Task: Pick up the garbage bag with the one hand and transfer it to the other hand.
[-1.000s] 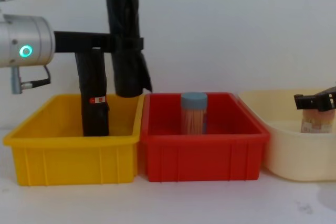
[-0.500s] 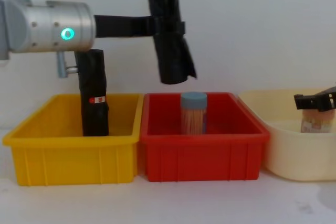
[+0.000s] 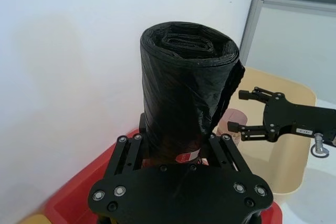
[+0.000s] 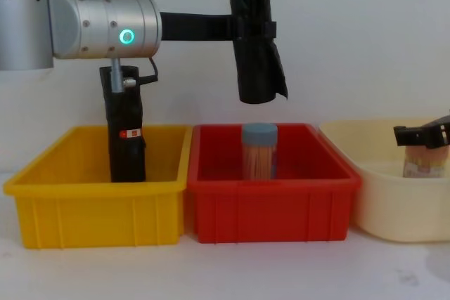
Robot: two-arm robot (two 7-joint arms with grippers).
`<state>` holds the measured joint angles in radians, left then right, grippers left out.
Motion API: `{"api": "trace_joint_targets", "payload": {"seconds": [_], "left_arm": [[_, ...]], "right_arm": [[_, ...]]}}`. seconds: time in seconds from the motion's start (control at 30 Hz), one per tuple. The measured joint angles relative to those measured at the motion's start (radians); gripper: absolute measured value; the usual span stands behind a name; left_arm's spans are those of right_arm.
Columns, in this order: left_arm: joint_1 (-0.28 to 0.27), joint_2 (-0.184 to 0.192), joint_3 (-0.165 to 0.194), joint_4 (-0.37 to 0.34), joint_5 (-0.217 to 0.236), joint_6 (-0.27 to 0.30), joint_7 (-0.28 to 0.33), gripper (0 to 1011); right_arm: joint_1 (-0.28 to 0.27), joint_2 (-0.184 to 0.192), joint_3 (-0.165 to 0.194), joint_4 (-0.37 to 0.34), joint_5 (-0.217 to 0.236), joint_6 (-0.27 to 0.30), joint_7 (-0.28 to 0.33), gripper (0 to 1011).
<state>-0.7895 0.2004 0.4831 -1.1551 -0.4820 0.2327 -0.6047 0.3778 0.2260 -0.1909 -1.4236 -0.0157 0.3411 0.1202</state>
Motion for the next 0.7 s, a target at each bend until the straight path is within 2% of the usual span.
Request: {"api": "trace_joint_targets", "payload": {"seconds": [0.23, 0.7], "left_arm": [[-0.02, -0.009, 0.016, 0.024, 0.013, -0.015, 0.001, 465], [-0.039, -0.016, 0.031, 0.046, 0.024, -0.029, 0.002, 465]], "right_arm": [[-0.004, 0.002, 0.002, -0.021, 0.013, -0.005, 0.031, 1000], [-0.004, 0.002, -0.01, -0.073, 0.073, -0.024, 0.132, 1000]]}}
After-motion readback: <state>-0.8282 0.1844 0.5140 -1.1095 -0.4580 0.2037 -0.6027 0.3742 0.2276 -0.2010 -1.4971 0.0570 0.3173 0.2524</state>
